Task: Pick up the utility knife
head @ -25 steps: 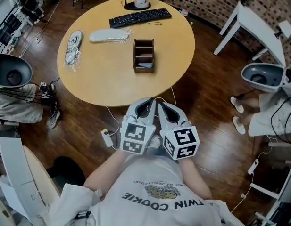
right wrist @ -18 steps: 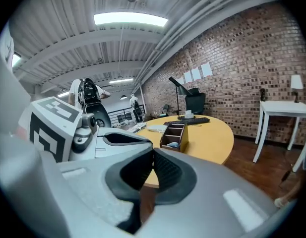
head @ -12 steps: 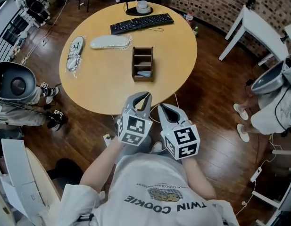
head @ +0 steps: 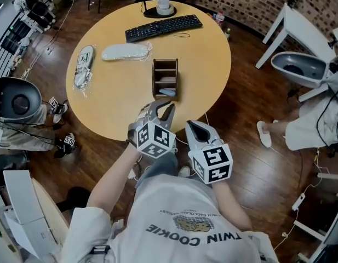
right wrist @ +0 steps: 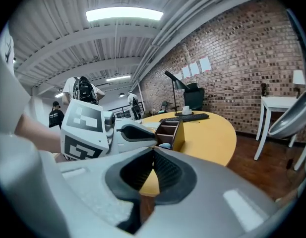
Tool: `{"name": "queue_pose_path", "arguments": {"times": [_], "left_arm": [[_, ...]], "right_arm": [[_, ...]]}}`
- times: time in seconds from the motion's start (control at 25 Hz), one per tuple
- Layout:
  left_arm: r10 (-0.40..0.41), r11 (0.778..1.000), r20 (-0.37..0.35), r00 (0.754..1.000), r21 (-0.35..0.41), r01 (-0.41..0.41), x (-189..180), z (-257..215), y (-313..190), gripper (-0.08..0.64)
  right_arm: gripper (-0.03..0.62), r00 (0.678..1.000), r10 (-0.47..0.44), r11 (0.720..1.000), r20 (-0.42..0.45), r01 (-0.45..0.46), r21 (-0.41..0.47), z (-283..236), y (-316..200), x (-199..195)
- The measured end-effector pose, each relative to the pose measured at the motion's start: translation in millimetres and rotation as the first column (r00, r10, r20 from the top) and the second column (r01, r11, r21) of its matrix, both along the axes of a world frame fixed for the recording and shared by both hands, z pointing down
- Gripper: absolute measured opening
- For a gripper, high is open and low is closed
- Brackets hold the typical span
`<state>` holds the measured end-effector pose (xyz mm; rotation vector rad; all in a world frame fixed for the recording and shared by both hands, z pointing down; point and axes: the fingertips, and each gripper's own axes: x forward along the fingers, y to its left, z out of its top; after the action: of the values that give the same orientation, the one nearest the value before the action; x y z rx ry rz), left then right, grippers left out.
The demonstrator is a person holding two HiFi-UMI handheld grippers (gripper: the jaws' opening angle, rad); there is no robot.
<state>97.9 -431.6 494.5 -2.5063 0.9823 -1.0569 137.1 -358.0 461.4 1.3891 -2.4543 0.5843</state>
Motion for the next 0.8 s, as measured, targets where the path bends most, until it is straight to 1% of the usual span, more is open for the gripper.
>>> {"name": "queue_pose_path", "arguments": {"times": [0.12, 0.24, 0.44, 0.52, 0.64, 0.8], "left_arm": [[0.046, 0.999, 0.063, 0.997, 0.004, -0.046, -1.1, 11.7, -11.3, 0.058], [0.091, 0.996, 0.124, 0.988, 0.007, -0.092, -1.2, 24.3, -20.5, 0.068], [0.143, 0.989, 0.198, 0.970, 0.001, -0.146, -0.2, 40.8, -38.1, 0.107], [0.171, 0.985, 0.230, 0.958, -0.004, -0.174, 0.8, 46.0, -42.0, 0.117], [0.211, 0.976, 0.288, 0.934, -0.011, -0.217, 1.9, 54.3, -48.0, 0.132], [0.250, 0.966, 0.335, 0.908, -0.023, -0.258, 3.2, 65.6, -52.3, 0.137]], "right_arm": [[0.002, 1.000, 0.008, 1.000, 0.006, -0.008, -0.003, 1.5, -10.6, -2.6], [0.002, 1.000, 0.018, 1.000, 0.009, -0.018, -0.009, 5.4, -19.8, -4.4], [0.002, 0.999, 0.042, 0.999, 0.015, -0.042, -0.017, 10.5, -34.5, -4.6], [0.002, 0.999, 0.047, 0.999, 0.018, -0.047, -0.021, 12.3, -38.9, -5.6], [0.002, 0.998, 0.053, 0.998, 0.020, -0.053, -0.024, 14.6, -45.9, -7.0], [0.002, 0.998, 0.064, 0.998, 0.027, -0.063, -0.031, 18.4, -54.0, -8.4]]}}
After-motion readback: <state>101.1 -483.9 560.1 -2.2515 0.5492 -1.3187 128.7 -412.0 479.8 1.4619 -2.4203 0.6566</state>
